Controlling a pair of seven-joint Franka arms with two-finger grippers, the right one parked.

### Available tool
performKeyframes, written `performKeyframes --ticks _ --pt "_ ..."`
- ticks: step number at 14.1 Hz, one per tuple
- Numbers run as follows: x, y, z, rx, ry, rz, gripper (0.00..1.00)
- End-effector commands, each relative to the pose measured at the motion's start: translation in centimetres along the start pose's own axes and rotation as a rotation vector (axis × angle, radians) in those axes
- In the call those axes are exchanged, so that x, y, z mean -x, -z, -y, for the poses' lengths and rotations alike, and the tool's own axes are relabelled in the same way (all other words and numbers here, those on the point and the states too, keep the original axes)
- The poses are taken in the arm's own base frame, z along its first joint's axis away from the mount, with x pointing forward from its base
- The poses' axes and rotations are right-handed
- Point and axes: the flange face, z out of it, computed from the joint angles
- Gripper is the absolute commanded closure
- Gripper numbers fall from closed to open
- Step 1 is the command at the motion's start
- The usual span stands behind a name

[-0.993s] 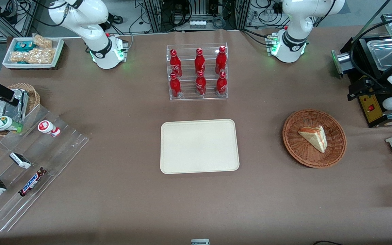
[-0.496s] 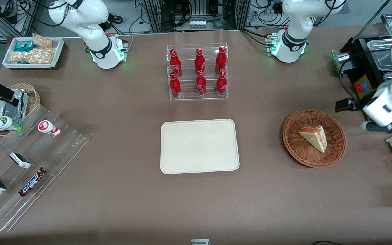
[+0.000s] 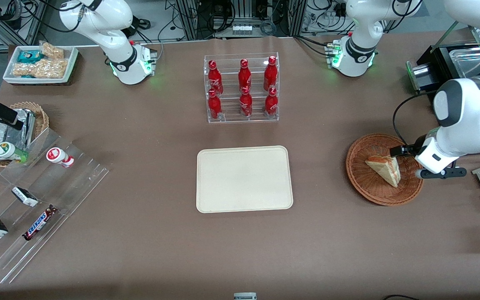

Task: Place sandwich from basket to tray
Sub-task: 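Lower the open left gripper onto the wrapped sandwich and close it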

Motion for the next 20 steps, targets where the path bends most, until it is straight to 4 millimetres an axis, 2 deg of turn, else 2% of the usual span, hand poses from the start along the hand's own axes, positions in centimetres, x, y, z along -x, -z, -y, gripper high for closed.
performKeyframes --ticks 1,5,7,9,10,11,12,13,14,17,19,20 --pt "0.3 -0.8 -0.1 -0.001 0.257 -0.047 0.00" --pt "0.5 -4.7 -0.3 0.059 0.680 -0.127 0.00" --pt "1.2 -6.8 -0.3 0.069 0.719 -0.128 0.00" --pt "0.9 -8.5 -0.4 0.062 0.734 -0.105 0.00" --pt "0.6 -9.2 -0.5 0.063 0.737 -0.107 0.05" --pt "0.5 -9.2 -0.5 0.069 0.757 -0.116 0.32" --pt "0.4 -9.5 -0.6 0.069 0.783 -0.111 0.65" --pt "0.2 -9.5 -0.5 0.069 0.793 -0.111 0.90" --pt "0.1 -9.4 -0.6 0.069 0.791 -0.109 0.95" --pt "-0.9 -7.0 -0.8 0.075 0.805 -0.077 0.97" --pt "-1.7 -4.8 -1.5 0.089 0.808 -0.056 0.97" --pt "-2.1 -3.0 -1.7 0.091 0.804 -0.048 0.97"
